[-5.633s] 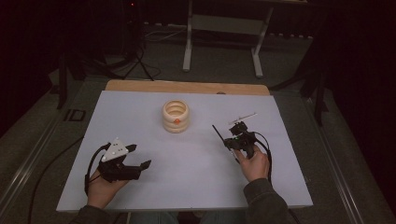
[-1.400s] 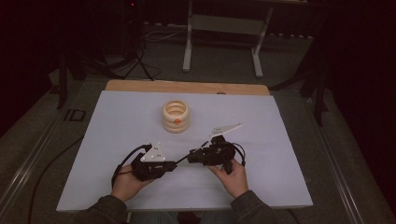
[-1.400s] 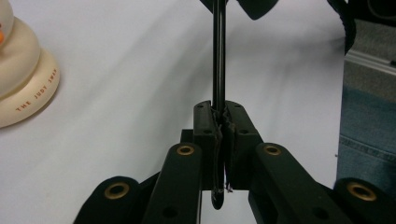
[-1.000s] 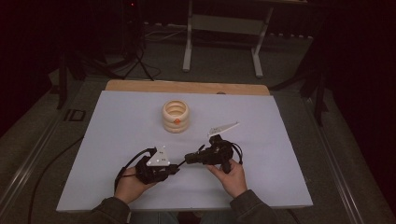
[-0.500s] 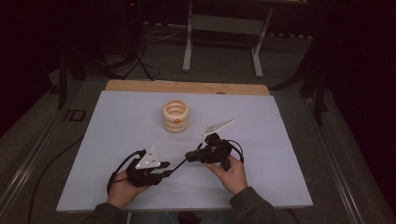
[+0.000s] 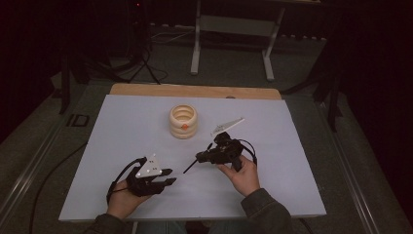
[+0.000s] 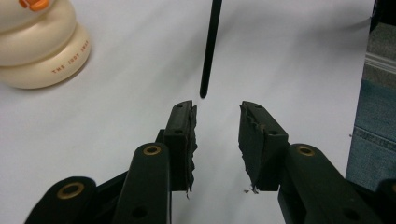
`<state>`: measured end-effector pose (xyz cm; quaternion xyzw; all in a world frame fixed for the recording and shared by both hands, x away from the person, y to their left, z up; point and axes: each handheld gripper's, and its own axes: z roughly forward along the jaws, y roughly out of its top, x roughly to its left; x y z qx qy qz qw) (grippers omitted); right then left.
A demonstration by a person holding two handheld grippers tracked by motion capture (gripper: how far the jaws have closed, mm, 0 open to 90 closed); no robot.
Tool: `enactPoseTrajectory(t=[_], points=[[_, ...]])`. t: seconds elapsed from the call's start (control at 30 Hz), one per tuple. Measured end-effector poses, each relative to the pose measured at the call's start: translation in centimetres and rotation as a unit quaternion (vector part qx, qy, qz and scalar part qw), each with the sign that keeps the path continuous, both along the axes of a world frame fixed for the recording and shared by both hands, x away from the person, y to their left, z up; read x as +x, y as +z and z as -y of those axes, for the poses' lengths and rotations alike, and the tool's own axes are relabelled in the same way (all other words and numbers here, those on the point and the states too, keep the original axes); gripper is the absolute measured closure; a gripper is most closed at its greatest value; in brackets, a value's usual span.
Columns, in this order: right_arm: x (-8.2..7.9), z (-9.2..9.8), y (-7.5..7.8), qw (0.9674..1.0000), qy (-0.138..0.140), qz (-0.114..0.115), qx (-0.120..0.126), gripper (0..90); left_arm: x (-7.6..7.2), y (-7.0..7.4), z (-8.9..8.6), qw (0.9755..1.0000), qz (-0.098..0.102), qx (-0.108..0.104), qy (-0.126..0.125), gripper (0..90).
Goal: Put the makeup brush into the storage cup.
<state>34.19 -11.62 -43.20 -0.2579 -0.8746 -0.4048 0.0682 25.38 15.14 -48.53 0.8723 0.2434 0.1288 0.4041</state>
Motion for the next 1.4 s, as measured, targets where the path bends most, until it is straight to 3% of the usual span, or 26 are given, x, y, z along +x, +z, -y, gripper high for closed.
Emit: enactPoseTrajectory(t=[1.4], points=[[3.9, 1.0, 4.9, 0.9988, -0.04, 0.026, -0.012, 85.1, 0.2, 0.0, -0.8, 0.9999, -0.005, -0.001, 0.011, 59.8]])
